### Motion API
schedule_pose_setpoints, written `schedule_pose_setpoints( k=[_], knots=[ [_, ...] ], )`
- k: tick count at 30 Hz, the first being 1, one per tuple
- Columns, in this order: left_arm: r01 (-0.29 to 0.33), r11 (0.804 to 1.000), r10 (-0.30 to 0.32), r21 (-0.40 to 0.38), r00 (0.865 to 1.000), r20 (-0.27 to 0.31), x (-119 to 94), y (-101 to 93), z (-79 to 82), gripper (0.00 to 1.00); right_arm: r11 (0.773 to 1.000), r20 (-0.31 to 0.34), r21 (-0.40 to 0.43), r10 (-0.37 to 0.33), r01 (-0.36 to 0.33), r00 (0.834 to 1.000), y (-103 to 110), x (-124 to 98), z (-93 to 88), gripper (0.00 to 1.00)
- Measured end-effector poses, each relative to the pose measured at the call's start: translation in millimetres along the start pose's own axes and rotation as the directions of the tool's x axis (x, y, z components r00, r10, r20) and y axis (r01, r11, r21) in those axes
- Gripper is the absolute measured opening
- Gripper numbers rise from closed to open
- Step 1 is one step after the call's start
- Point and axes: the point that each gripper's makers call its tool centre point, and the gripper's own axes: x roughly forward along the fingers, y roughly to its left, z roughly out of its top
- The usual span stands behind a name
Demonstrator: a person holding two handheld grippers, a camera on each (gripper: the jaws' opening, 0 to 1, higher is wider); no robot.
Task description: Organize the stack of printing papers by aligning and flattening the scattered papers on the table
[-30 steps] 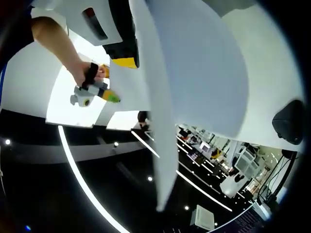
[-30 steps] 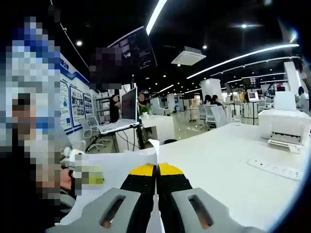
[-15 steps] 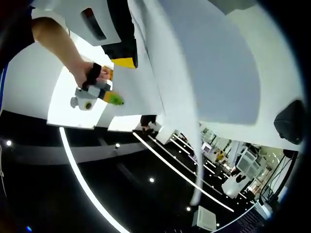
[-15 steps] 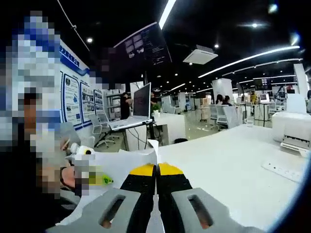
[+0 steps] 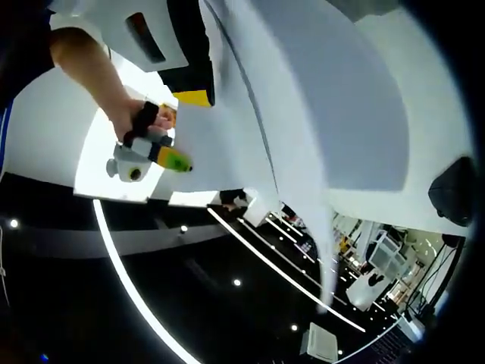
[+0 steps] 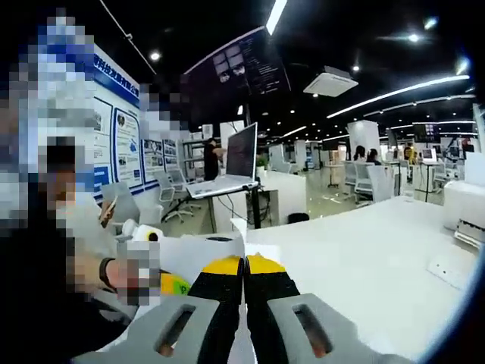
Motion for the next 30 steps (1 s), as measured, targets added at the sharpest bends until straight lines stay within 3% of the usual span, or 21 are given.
schedule_pose_setpoints(
  k=[30],
  knots=[
    [-0.002, 0.999, 0.002, 0.037, 1.0, -0.013, 1.2, -0.2, -1.4, 0.13, 0.995, -0.052, -0.048, 0.081, -0.083, 0.995, 18.2, 32.9, -4.1, 0.0]
  ],
)
